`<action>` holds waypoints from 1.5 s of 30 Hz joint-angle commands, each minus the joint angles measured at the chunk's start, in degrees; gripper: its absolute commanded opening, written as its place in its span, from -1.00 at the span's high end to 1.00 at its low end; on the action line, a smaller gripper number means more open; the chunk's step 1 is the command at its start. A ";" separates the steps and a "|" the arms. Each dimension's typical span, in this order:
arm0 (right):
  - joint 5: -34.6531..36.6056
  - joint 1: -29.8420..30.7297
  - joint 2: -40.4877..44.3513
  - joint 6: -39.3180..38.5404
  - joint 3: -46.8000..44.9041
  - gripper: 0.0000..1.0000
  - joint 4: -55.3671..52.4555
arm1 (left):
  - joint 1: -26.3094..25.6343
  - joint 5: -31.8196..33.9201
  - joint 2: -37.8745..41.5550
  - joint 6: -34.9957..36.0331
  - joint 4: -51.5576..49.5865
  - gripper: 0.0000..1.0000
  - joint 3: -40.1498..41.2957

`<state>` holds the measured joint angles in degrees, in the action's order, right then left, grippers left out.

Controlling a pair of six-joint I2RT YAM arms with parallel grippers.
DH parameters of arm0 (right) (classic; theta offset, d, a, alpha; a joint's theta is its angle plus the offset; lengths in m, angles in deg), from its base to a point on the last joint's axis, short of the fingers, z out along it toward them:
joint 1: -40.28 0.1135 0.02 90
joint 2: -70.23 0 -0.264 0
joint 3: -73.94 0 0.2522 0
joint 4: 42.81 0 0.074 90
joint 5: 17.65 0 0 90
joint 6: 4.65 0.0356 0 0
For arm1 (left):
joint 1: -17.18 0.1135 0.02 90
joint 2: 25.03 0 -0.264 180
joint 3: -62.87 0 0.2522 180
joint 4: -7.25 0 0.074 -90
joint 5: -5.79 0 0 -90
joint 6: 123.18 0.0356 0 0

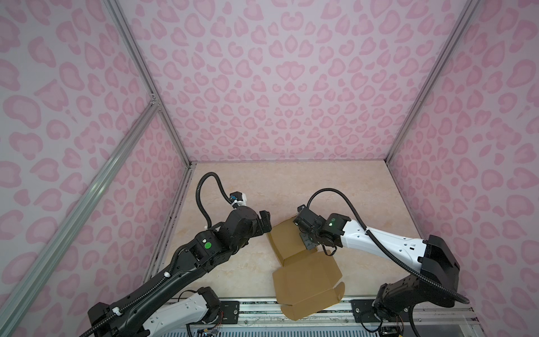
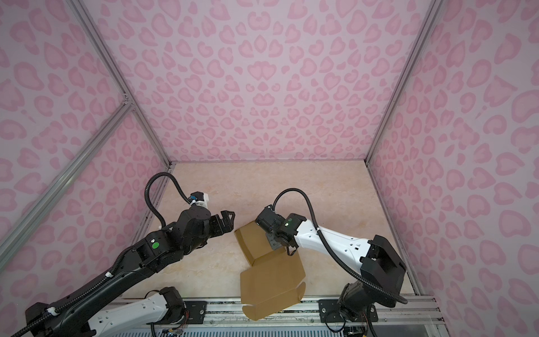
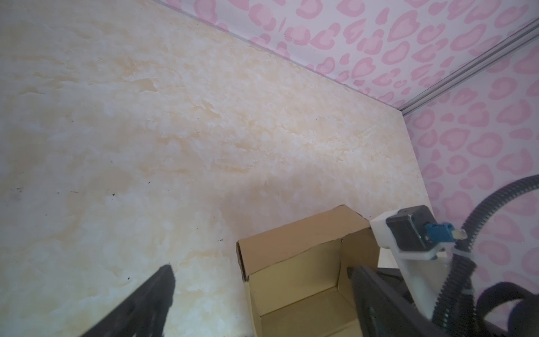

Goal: Assemble paper box
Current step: Fold the bottom flaps of a flat cardboard box at the center of the table, then place the paper box at the center of the table.

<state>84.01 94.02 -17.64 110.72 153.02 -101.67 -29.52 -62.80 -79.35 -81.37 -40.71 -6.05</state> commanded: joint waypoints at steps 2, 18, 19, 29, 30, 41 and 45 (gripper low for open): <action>-3.67 -0.56 -1.38 -2.05 0.27 0.95 -2.36 | 0.90 -0.91 0.29 0.74 -1.53 -0.94 1.27; -5.91 -1.86 -4.82 -5.36 4.44 0.40 -4.34 | 4.66 -5.33 -1.53 1.80 -1.09 -0.94 4.41; -5.82 -1.87 -5.04 -5.58 4.55 0.40 -4.39 | 4.78 -5.65 -1.66 1.78 -0.98 -0.94 4.75; -7.23 -3.38 -4.90 -6.73 1.00 0.48 2.71 | 5.05 -6.53 -1.89 1.52 0.07 -0.94 6.44; -7.46 -3.42 -4.63 -6.94 0.51 0.46 3.66 | 5.04 -6.71 -1.91 1.52 0.31 -0.94 6.58; -11.23 -5.80 -0.04 -10.34 -10.74 0.30 19.66 | 5.17 -8.30 -1.66 1.79 2.05 -0.94 7.98; -15.11 -7.10 3.54 -12.58 -15.83 0.28 27.55 | 5.28 -9.85 -2.14 1.47 3.56 -0.94 9.22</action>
<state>72.27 87.24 -15.24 100.45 139.34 -81.04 -24.40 -71.37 -81.34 -79.79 -39.29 2.65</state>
